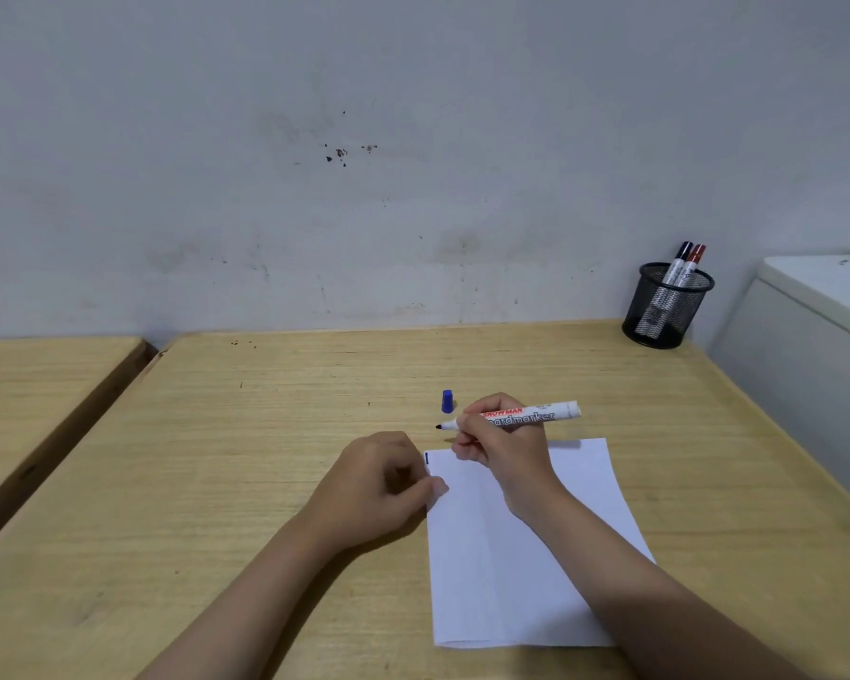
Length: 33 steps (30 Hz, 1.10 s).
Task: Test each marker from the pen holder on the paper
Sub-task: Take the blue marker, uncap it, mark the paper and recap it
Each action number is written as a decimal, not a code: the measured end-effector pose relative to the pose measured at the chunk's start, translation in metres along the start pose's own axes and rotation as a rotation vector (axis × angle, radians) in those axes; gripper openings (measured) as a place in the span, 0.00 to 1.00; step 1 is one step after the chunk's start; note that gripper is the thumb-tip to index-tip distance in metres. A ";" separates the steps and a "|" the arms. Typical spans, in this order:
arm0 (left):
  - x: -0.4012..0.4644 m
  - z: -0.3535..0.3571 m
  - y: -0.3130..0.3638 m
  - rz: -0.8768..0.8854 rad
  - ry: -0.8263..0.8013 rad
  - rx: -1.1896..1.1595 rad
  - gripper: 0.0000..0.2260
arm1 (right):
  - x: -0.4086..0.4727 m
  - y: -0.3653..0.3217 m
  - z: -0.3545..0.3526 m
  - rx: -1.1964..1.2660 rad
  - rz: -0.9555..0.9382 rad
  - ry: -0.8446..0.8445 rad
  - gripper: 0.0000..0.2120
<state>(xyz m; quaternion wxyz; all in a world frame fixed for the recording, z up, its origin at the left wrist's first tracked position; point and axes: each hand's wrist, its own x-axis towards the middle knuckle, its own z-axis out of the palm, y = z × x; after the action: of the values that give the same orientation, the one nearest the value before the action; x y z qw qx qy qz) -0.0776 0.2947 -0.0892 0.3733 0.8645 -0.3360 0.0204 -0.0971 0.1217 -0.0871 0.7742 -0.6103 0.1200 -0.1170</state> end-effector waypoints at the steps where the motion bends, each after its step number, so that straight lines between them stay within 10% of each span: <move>1: 0.005 -0.001 0.001 -0.052 0.044 -0.024 0.10 | 0.000 -0.001 0.000 0.047 0.022 0.016 0.08; 6: 0.043 -0.004 0.002 -0.130 0.254 -0.053 0.01 | -0.001 -0.004 0.000 0.212 0.080 0.093 0.07; 12: 0.085 0.006 -0.011 -0.050 -0.053 0.027 0.20 | -0.002 -0.009 0.000 0.297 0.044 0.123 0.05; 17: 0.098 0.006 -0.003 -0.073 -0.093 0.091 0.11 | 0.000 -0.022 -0.003 0.283 -0.047 0.162 0.06; 25: 0.078 -0.026 0.038 -0.221 0.091 -0.755 0.05 | -0.016 -0.065 -0.017 0.118 -0.371 0.125 0.04; 33: 0.053 -0.039 0.077 -0.183 0.038 -1.002 0.04 | -0.047 -0.090 -0.013 0.014 -0.474 0.058 0.08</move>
<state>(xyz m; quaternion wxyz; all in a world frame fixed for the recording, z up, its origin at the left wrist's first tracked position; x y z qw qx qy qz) -0.0739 0.2523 0.0026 0.7485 0.6044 -0.2208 -0.1603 -0.1487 0.1051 -0.0003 0.7256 -0.6124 -0.0051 -0.3137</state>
